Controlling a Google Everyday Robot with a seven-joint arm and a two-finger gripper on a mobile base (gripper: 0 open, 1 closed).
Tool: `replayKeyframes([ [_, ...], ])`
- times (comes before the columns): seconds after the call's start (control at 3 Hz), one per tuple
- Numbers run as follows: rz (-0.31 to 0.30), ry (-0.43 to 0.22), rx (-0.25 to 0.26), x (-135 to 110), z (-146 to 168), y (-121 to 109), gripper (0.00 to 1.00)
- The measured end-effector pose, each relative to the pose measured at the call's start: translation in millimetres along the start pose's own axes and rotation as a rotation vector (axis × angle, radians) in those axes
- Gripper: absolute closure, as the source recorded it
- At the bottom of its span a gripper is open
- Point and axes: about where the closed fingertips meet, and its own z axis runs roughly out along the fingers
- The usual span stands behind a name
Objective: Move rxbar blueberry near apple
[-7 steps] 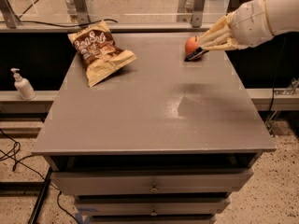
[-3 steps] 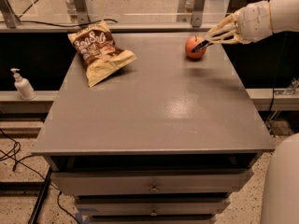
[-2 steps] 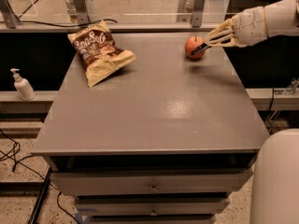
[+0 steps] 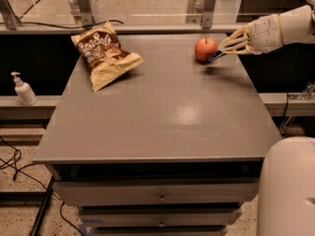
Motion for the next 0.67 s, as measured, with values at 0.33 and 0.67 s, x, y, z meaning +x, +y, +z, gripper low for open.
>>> replayKeyframes([
  [0.33,0.022,0.007,-0.016,5.8,4.7,4.8,0.59],
  [0.67,0.034,0.009,-0.038,6.7,11.9,8.1,0.35],
])
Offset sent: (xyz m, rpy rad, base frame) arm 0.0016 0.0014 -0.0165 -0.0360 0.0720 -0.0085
